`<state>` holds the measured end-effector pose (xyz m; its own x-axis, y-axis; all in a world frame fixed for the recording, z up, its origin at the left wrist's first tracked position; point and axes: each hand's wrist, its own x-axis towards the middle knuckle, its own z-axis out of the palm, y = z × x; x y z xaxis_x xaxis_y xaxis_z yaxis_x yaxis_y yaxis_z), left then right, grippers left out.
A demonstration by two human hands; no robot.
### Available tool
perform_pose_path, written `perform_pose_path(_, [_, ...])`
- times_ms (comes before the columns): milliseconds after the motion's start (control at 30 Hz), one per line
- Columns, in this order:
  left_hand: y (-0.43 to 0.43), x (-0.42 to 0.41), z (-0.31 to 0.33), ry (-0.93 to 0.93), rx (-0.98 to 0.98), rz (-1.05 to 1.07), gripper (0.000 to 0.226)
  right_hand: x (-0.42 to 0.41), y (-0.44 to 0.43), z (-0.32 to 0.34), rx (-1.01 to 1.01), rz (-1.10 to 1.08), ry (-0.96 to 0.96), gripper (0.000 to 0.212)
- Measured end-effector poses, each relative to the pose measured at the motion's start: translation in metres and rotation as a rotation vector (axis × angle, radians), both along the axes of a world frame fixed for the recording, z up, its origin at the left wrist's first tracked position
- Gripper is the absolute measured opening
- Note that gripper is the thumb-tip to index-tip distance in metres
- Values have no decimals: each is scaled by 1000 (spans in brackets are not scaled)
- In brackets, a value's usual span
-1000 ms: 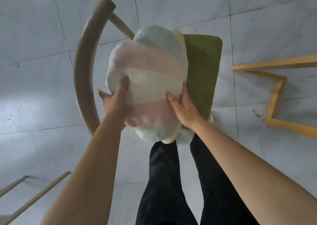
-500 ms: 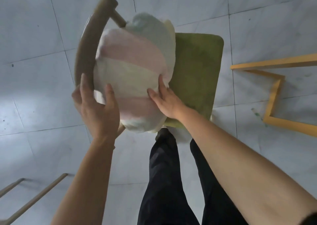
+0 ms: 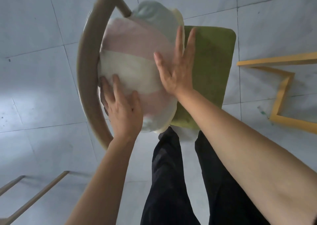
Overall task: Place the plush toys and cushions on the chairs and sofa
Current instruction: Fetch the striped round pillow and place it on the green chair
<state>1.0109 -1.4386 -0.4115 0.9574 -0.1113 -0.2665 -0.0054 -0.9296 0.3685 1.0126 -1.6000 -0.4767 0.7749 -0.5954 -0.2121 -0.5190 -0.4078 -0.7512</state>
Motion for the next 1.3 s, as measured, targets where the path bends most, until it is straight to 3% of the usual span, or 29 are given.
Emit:
perform_pose_path(67, [8,-3,-11,5,33,-57,68,27,0,-19,-124,142,42,91])
perform_pose_path(167, [20,-10,-22,34,91,-115,67,46,-3,-46,-112,401,210,85])
perform_pose_path(233, [18,-17,-22,-36,149,-165,63,46,-7,-50,-98,421,229,83])
perform_pose_path(333, [11,-40,-23,-153,180,-566,60,36,-17,-37,-37,409,192,77])
perform_pose_path(433, [22,-53,-50,-156,294,-975,68,18,-33,-32,-49,419,148,72])
perform_pose_path(567, [33,-49,-74,-169,413,-883,68,12,-43,-40,-138,360,154,83])
perform_pose_path(767, [56,-83,-64,-45,444,-811,84,40,-38,-67,67,393,383,96])
perform_pose_path(900, [49,-101,-53,-35,397,-757,97,38,-44,-58,85,367,342,93])
perform_pose_path(967, [35,-106,-48,-85,302,-826,91,26,-47,-51,62,323,245,88])
perform_pose_path(1067, [16,-101,-54,-134,263,-1102,77,8,-46,-46,54,253,176,84])
perform_pose_path(1200, [21,-75,-83,-75,604,-1269,70,-4,-34,-50,23,312,142,85])
perform_pose_path(1300, [35,-76,-92,-48,683,-1321,77,7,-34,-62,38,429,270,91])
